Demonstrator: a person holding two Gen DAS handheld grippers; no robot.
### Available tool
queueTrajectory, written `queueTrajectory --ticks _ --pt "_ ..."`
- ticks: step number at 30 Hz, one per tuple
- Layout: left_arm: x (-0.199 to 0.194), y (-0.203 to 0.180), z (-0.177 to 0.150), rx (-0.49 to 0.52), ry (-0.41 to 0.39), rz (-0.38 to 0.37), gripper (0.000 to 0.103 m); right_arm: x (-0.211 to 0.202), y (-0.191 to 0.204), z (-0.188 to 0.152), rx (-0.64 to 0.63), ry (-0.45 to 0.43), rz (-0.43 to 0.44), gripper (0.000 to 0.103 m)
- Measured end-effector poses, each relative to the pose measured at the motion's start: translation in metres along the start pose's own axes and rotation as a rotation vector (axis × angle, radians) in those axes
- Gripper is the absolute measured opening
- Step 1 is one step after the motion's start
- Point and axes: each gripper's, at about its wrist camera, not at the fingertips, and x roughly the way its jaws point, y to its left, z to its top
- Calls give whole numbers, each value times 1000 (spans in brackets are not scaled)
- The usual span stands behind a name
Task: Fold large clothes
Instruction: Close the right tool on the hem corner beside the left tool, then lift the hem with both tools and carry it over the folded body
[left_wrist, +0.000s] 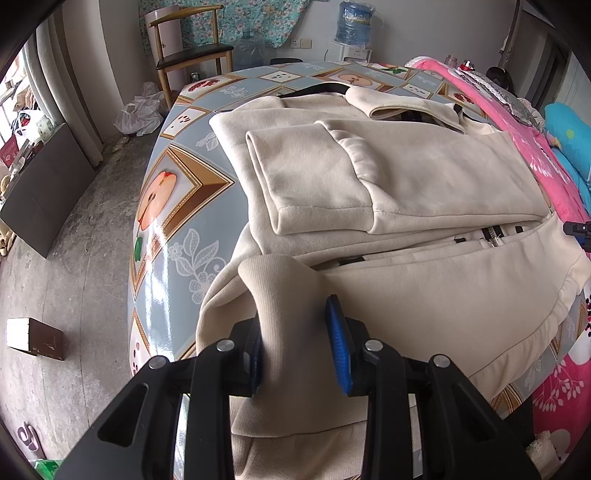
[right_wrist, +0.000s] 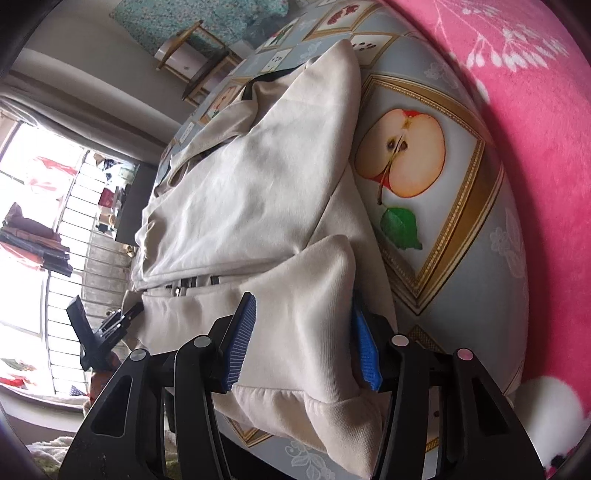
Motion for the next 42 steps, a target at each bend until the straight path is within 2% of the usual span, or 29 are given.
queueTrajectory --ticks 5,9,12,16,21,25,28,35,38,42 --pt "0 0 0 -1 0 1 30 4 9 -2 -45 -2 -96 27" --pt "0 -1 0 1 1 3 30 -4 23 -7 -115 -34 -121 18" --pt "0 -1 0 2 2 5 30 -5 30 -10 -164 -51 -152 18" --pt "0 -1 0 1 4 5 30 9 20 -9 -139 -18 -194 19" --pt "1 0 1 -4 9 4 30 2 23 -13 -146 -45 -138 20" --pt "1 0 1 -12 13 0 30 10 26 -17 -179 -34 -249 19" --pt "1 0 1 -15 15 5 30 10 29 -19 -190 -50 -269 19" --pt "0 -19 2 47 23 124 30 17 48 -30 -287 -81 -386 18" --pt "0 -23 3 59 28 161 30 19 48 -29 -291 -81 -394 18" --pt "-1 -23 3 55 32 171 30 18 44 -28 -264 -83 -376 18"
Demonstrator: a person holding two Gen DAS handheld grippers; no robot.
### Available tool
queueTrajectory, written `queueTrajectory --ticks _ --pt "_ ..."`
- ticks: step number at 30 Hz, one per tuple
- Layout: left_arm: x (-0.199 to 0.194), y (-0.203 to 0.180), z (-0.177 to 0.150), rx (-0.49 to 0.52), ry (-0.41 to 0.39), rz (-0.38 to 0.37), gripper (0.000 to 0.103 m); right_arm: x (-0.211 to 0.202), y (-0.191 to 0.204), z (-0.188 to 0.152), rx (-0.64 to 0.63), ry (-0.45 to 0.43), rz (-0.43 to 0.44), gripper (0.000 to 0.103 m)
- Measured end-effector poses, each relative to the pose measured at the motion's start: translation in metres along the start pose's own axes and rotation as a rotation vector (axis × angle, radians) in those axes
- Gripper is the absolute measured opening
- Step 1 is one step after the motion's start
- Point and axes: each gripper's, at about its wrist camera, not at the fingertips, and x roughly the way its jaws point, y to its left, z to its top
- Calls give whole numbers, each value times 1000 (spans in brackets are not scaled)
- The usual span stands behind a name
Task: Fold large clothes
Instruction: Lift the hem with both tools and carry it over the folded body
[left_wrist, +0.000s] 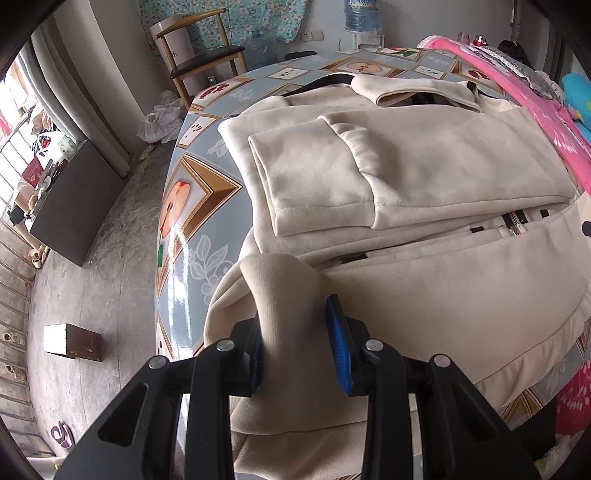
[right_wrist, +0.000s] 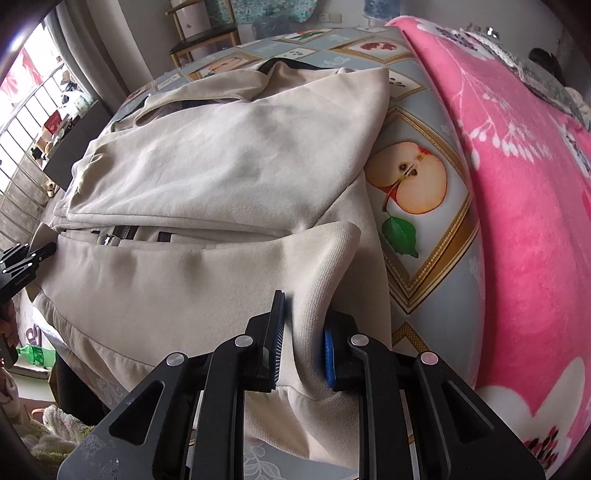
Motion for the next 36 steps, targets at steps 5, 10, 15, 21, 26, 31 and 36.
queueTrajectory --ticks 5,10,15,21,26,31,36 --pt "-1 0 -1 -4 -5 4 30 0 -1 1 19 8 2 18" --pt "0 -1 -1 -6 -6 2 30 1 1 2 20 17 -8 18" --pt "-1 -1 -1 -10 -4 -4 30 3 3 5 21 19 -17 18" --pt "-1 -1 0 -11 -6 -4 30 5 7 6 11 21 -32 20" --pt "-1 -1 0 -11 -14 -4 30 4 13 4 -8 4 -72 17" --pt "-2 -2 -1 11 -31 16 20 -7 18 1 -13 -40 -93 8" --pt "-16 1 -3 7 -81 4 9 -31 20 -3 9 -108 -93 6"
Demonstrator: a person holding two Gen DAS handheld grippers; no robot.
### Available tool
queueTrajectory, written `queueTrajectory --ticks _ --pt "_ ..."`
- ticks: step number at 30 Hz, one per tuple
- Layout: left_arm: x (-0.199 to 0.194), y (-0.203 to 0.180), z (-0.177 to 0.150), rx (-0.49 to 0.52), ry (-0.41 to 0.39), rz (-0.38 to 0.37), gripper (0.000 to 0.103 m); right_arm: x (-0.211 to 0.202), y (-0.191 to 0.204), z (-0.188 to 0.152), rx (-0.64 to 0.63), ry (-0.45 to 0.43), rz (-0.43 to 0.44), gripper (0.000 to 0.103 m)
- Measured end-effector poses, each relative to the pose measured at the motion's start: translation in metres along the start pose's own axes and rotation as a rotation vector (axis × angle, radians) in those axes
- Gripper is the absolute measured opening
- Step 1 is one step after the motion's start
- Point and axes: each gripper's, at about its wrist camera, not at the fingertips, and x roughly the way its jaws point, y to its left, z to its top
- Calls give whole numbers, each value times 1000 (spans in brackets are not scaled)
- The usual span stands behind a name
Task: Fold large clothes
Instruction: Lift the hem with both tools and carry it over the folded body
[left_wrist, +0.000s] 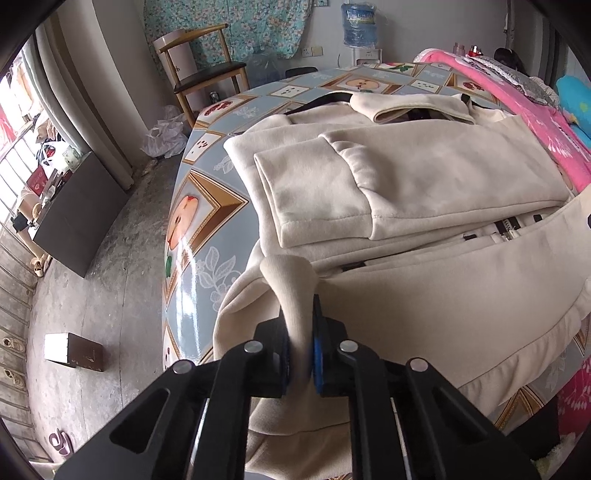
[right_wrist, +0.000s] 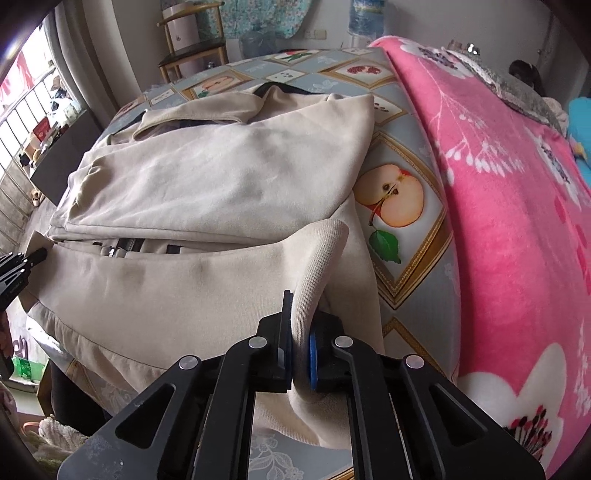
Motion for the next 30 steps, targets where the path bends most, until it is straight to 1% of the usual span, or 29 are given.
queueTrajectory --ticks 3,6,10,13,16,21,23,26,30 --pt "-16 2 -2 1 -63 -14 6 -18 2 -3 15 -53 -6 6" --pt "-40 3 -8 7 -153 -27 6 -39 8 -8 17 -120 -22 6" --pt "-70 8 -12 -17 -238 -45 6 -63 12 -10 27 -204 -54 6" --pt "-90 12 -10 -34 -291 -47 6 -78 10 -4 49 -259 -44 6" --pt "-105 14 -1 -39 -335 -48 6 -87 9 8 53 -303 -35 6" --pt "-118 18 31 -24 -410 -50 6 -91 7 43 35 -368 -26 6" --pt "-116 21 50 -12 -437 -37 6 -90 5 61 22 -391 -30 6" --pt "-106 26 82 -2 -456 -22 6 -81 2 96 2 -414 -29 6" --pt "-80 41 131 -19 -450 -33 6 -53 -3 147 -3 -414 -14 5"
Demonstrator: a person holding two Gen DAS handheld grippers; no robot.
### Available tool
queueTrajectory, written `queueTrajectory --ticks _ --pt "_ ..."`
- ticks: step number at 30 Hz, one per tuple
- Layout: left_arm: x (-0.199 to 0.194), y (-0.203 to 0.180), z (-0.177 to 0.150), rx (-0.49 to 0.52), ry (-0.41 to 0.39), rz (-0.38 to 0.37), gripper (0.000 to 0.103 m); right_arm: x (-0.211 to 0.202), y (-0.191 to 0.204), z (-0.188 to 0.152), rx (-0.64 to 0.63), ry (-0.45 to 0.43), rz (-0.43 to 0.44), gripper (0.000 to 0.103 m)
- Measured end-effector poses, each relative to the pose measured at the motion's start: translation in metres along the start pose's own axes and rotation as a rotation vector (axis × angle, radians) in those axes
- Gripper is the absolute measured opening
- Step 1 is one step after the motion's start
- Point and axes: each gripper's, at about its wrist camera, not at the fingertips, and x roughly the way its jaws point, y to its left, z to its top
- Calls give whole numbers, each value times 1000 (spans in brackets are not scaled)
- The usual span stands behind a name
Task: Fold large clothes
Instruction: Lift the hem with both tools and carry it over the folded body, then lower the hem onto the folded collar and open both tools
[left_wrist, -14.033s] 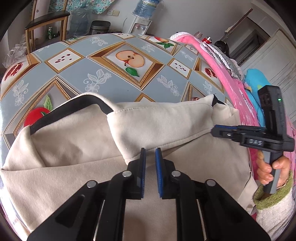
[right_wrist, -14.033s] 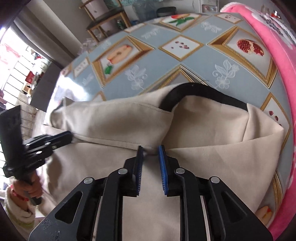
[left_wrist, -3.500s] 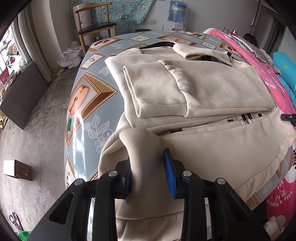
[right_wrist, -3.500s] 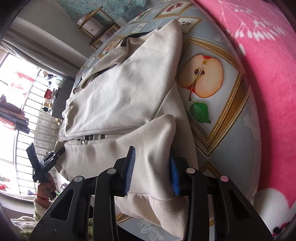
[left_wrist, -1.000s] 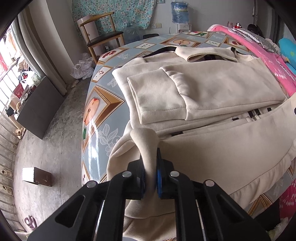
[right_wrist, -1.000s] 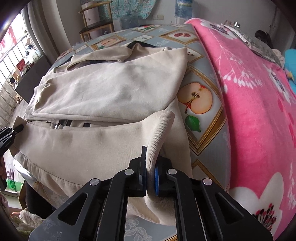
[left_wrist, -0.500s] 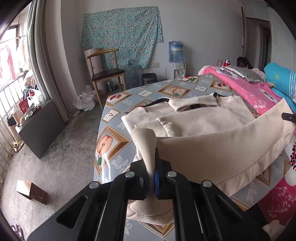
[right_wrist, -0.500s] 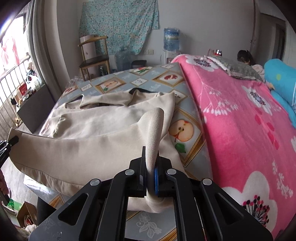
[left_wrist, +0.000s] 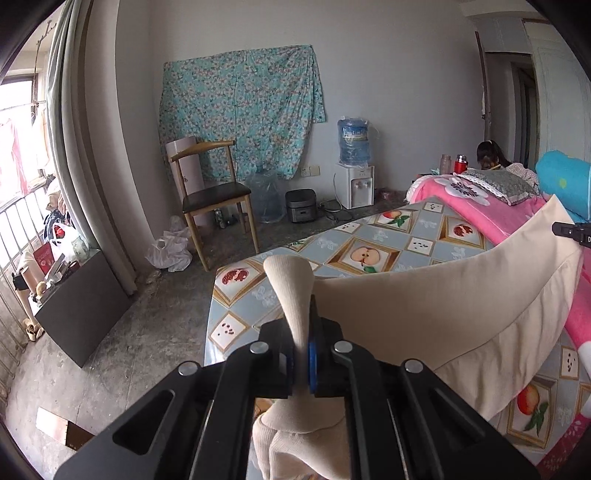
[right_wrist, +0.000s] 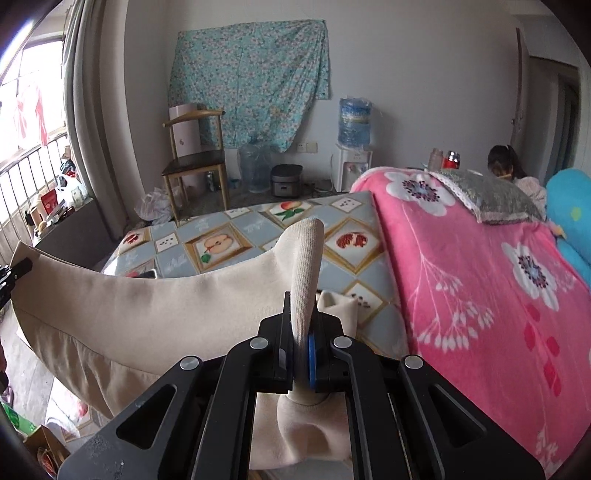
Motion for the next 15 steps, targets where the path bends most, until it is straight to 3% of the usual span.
queueTrajectory --ticks 3,7,11,15 --pt "43 9 18 -20 31 -11 5 46 -6 22 20 25 20 5" --pt "113 13 27 -16 129 -6 5 114 -13 33 66 107 43 5" --pt "180 12 10 -4 260 1 6 184 -15 18 74 238 30 5" --pt "219 18 -12 -20 375 -4 6 216 -14 -3 60 316 10 5"
